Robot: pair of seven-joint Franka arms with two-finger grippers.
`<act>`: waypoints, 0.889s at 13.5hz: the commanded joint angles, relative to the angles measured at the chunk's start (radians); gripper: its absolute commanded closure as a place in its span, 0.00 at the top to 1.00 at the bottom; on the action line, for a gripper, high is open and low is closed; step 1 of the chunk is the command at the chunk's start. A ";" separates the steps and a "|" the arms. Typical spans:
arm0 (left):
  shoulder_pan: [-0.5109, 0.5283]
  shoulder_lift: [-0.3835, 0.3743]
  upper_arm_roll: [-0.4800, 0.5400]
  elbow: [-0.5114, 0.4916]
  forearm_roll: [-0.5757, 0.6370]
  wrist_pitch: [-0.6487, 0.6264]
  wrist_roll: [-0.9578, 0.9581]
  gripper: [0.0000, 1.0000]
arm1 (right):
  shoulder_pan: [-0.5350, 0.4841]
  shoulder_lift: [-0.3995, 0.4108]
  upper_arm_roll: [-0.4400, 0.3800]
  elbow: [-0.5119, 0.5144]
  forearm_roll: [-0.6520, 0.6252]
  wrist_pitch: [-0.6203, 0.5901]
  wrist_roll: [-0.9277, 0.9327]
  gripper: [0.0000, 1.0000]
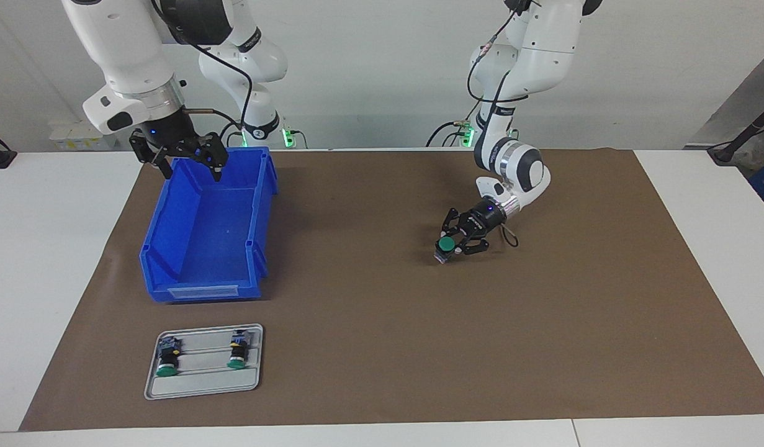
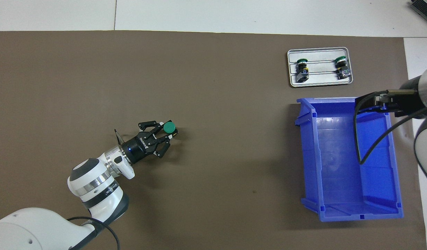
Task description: Place and press button with both arms
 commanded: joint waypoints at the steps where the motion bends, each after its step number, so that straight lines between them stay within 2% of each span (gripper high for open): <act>1: -0.009 0.033 0.006 0.008 -0.019 0.006 0.097 0.32 | -0.013 0.000 0.009 0.001 0.001 -0.010 -0.020 1.00; 2: -0.003 0.033 0.006 0.008 -0.019 0.000 0.095 0.36 | -0.013 0.000 0.009 0.001 0.001 -0.010 -0.020 1.00; 5: 0.003 0.031 0.006 0.005 -0.019 -0.018 0.097 0.63 | -0.013 0.000 0.009 0.001 0.001 -0.010 -0.020 1.00; 7: 0.008 0.028 0.006 0.001 -0.018 -0.024 0.095 0.73 | -0.013 0.000 0.009 0.001 0.001 -0.010 -0.020 1.00; 8: 0.006 0.029 0.006 0.001 -0.018 -0.024 0.095 0.85 | -0.013 0.000 0.009 0.001 0.001 -0.010 -0.020 1.00; 9: 0.006 0.030 0.006 -0.002 -0.018 -0.023 0.095 0.91 | -0.013 0.000 0.009 0.001 0.001 -0.010 -0.020 1.00; 10: 0.006 0.028 0.006 -0.005 -0.018 -0.024 0.095 0.96 | -0.013 0.000 0.009 0.001 0.001 -0.010 -0.020 1.00; 12: 0.008 0.028 0.007 -0.016 -0.013 -0.023 0.100 0.99 | -0.013 0.000 0.009 0.001 0.001 -0.010 -0.020 1.00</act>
